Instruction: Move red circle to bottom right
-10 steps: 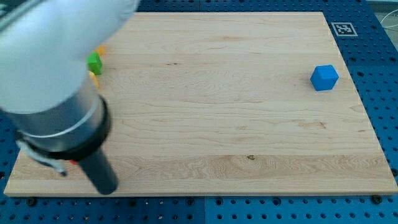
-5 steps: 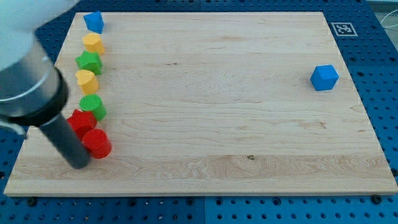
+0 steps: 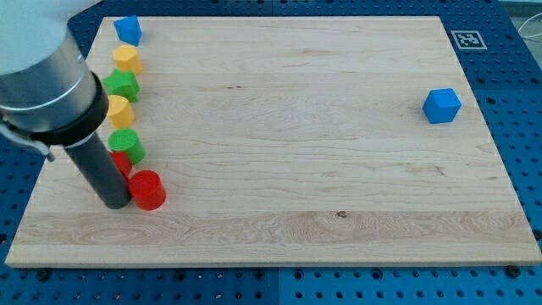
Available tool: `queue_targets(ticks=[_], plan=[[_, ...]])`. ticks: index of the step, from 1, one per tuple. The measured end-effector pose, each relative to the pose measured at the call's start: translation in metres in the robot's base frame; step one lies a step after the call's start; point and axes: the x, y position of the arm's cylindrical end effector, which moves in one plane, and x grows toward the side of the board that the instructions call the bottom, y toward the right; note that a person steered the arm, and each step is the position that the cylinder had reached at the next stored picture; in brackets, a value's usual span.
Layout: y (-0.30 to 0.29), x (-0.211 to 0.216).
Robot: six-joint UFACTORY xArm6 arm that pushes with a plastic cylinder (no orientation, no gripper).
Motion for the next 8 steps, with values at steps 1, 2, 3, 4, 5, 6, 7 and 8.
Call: queue_targets(ticks=[1, 2, 3, 4, 5, 6, 7, 8], plan=[[0.039, 0.0], [0.083, -0.004], [0.12, -0.01], [0.15, -0.02], [0.159, -0.042], [0.187, -0.048], [0.218, -0.014], [0.258, 0.006]])
